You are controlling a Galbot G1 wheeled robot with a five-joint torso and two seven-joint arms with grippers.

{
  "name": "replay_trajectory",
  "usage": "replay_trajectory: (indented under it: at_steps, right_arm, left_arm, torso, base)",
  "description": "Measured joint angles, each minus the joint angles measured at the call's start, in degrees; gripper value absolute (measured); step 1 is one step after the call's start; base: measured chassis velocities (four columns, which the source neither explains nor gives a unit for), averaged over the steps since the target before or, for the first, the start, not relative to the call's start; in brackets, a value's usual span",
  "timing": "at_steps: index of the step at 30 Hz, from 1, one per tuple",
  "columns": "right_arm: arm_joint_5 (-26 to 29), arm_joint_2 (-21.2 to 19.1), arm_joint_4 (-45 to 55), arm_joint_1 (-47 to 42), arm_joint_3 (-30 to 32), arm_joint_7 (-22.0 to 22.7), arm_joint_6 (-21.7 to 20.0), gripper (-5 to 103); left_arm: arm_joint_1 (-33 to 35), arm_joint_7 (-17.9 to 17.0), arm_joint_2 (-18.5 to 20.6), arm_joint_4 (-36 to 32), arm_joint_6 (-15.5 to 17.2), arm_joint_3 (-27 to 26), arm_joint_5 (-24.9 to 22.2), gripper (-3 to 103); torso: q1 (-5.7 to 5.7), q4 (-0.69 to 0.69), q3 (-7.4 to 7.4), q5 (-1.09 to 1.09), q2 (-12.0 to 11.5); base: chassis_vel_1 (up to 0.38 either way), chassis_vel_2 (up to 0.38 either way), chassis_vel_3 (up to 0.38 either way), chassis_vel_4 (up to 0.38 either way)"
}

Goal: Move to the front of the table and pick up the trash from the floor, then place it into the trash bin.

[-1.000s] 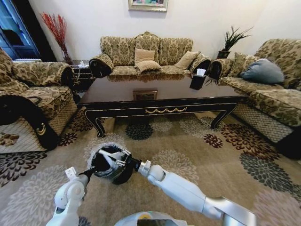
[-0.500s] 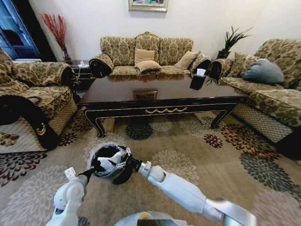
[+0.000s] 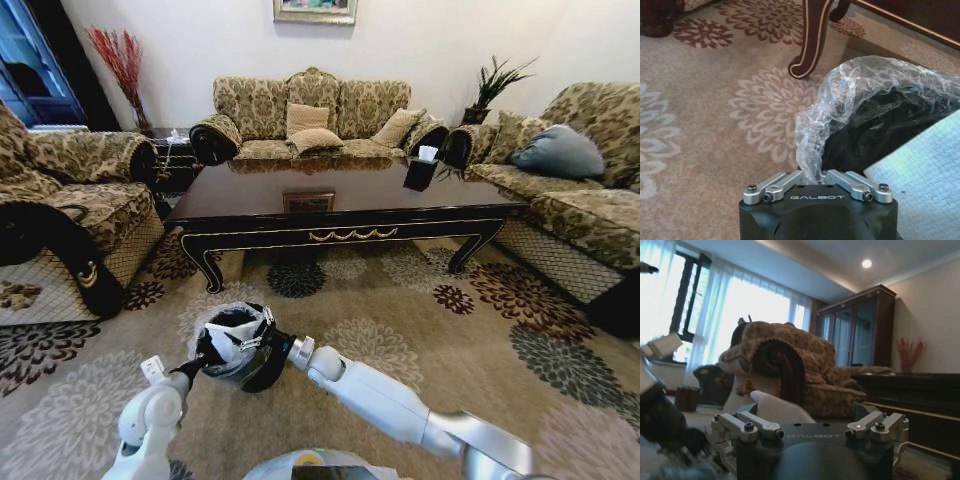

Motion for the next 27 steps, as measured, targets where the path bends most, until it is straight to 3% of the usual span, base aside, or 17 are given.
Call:
replay_trajectory:
  at_steps: [13,27]
  right_arm:
    - [-2.8,-4.5,-0.5,-2.1,2.2,1.2,-0.2,100]
    - [-2.8,-5.6,1.2,-2.2,0.9,1.1,1.7,100]
  left_arm:
    - [0.4,0.0,0.5,-0.8,0.0,-0.4,-0.4,2]
    - [-0.4,0.0,1.1,0.5,0.0,-2.8,-2.4,2]
  torso:
    - [0.00,-0.01,0.00,0.00,0.0]
    - [0.00,-0.01,0.00,0.00,0.0]
  base:
    - [0.000,0.000,0.000,0.000]
    - [0.000,0.000,0.000,0.000]
